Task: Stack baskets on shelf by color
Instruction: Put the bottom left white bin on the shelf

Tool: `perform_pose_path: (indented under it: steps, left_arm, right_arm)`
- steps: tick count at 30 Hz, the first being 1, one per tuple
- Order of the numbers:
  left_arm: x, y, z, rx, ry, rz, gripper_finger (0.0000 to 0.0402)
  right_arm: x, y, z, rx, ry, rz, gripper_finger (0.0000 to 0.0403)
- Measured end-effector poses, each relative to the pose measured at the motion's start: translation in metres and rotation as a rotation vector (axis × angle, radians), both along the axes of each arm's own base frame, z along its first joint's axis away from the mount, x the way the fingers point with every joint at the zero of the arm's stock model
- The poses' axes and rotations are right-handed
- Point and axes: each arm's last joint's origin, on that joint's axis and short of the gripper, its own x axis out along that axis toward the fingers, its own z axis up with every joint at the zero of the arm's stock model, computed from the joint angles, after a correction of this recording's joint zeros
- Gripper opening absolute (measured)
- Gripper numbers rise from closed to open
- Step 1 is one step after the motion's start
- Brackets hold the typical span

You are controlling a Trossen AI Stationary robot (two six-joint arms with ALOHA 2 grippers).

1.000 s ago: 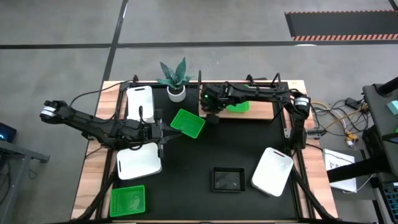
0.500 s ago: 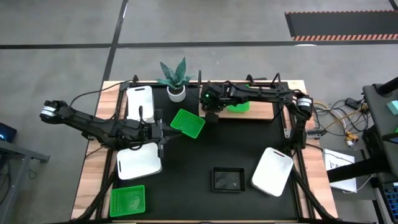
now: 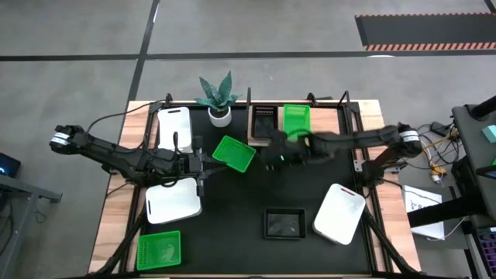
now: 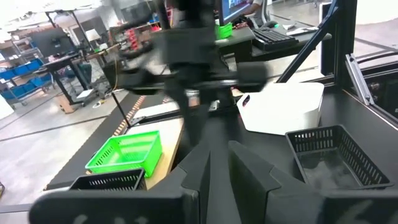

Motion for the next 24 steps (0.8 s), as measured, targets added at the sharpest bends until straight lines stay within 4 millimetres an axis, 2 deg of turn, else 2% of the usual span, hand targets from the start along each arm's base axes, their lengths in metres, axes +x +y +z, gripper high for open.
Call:
perform_pose_path:
  steps: [6,13,18,24]
  left_arm:
    - [0.000,0.000,0.000,-0.025,-0.003,0.002,0.0041]
    - [0.000,0.000,0.000,-0.109,-0.012,0.009,0.0041]
    - [0.007,-0.005,-0.010,-0.272,0.016,0.013,0.0041]
    - [0.022,-0.031,-0.025,-0.497,0.088,-0.025,0.0041]
  right_arm:
    - [-0.027,0.054,-0.014,0.030,-0.051,0.147,0.0009]
    - [-0.050,0.099,-0.019,0.111,-0.053,0.206,0.0009]
    - [-0.060,0.116,-0.025,-0.047,-0.073,0.226,0.0009]
    - [-0.064,0.122,-0.032,-0.163,-0.169,0.284,0.0009]
